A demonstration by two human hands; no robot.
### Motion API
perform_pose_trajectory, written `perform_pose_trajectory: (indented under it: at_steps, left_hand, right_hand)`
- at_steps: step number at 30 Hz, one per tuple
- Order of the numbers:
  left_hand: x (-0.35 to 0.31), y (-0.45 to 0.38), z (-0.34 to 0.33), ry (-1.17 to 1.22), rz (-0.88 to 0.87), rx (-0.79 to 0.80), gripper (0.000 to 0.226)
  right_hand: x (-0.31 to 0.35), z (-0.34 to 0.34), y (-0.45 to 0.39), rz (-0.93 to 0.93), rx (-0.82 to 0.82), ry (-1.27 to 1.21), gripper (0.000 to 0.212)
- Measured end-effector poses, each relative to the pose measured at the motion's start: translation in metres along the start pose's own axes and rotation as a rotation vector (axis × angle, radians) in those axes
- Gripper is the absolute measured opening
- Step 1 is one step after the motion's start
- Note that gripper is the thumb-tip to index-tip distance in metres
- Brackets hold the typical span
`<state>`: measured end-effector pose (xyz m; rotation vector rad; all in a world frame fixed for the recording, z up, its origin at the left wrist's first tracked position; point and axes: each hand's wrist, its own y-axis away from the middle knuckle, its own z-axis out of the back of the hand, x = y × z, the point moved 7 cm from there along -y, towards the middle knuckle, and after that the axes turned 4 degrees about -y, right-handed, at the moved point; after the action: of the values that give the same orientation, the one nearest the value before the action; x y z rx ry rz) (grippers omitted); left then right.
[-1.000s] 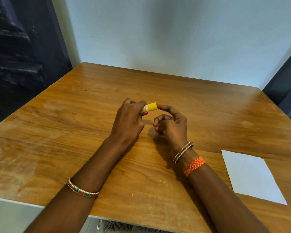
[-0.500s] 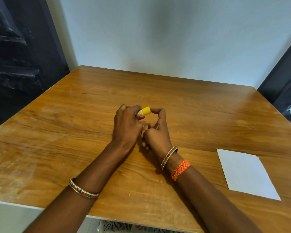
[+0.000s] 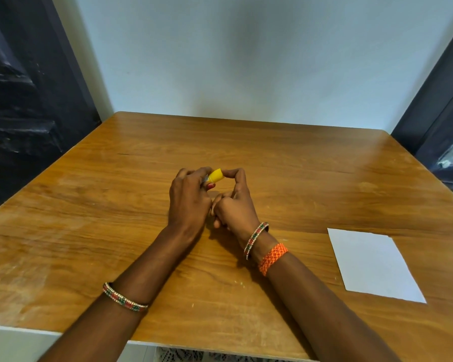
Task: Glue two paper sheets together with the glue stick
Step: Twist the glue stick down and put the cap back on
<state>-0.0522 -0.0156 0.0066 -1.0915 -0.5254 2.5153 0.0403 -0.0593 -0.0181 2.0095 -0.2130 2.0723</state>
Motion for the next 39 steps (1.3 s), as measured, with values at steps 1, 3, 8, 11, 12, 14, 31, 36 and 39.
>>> perform_pose_trajectory:
  at_steps: [1, 3, 8, 11, 12, 14, 31, 36, 39]
  left_hand:
    - [-0.001, -0.001, -0.001, 0.013, -0.008, -0.004, 0.044]
    - [-0.004, -0.005, -0.003, 0.059, -0.026, -0.008, 0.043]
    - [-0.024, 0.002, -0.017, 0.337, 0.036, 0.091, 0.034]
    - [-0.035, 0.011, -0.023, 0.412, 0.06, 0.133, 0.028]
    - [-0.037, 0.014, -0.023, 0.435, 0.075, 0.133, 0.027]
    - [-0.038, 0.02, -0.027, 0.524, 0.148, 0.159, 0.024]
    - [-0.079, 0.062, -0.072, 1.241, 0.653, 0.599, 0.018]
    - [-0.083, 0.068, -0.07, 1.164, 0.56, 0.581, 0.019]
    - [-0.082, 0.071, -0.068, 1.079, 0.489, 0.534, 0.024]
  right_hand:
    - [0.004, 0.004, -0.001, 0.005, -0.025, -0.011, 0.051]
    - [0.013, 0.016, -0.004, 0.008, -0.117, -0.05, 0.046]
    - [0.03, 0.042, 0.006, 0.09, -0.31, 0.104, 0.034]
    - [0.033, 0.06, 0.022, 0.169, -0.365, 0.272, 0.033]
    - [0.035, 0.068, 0.027, 0.197, -0.39, 0.313, 0.033]
    - [0.041, 0.086, 0.045, 0.262, -0.435, 0.416, 0.03]
    - [-0.014, 0.227, 0.148, -0.293, -0.617, 1.048, 0.062]
    - [-0.022, 0.227, 0.145, -0.488, -0.595, 1.123, 0.08]
    - [-0.026, 0.229, 0.139, -0.527, -0.578, 0.974, 0.081]
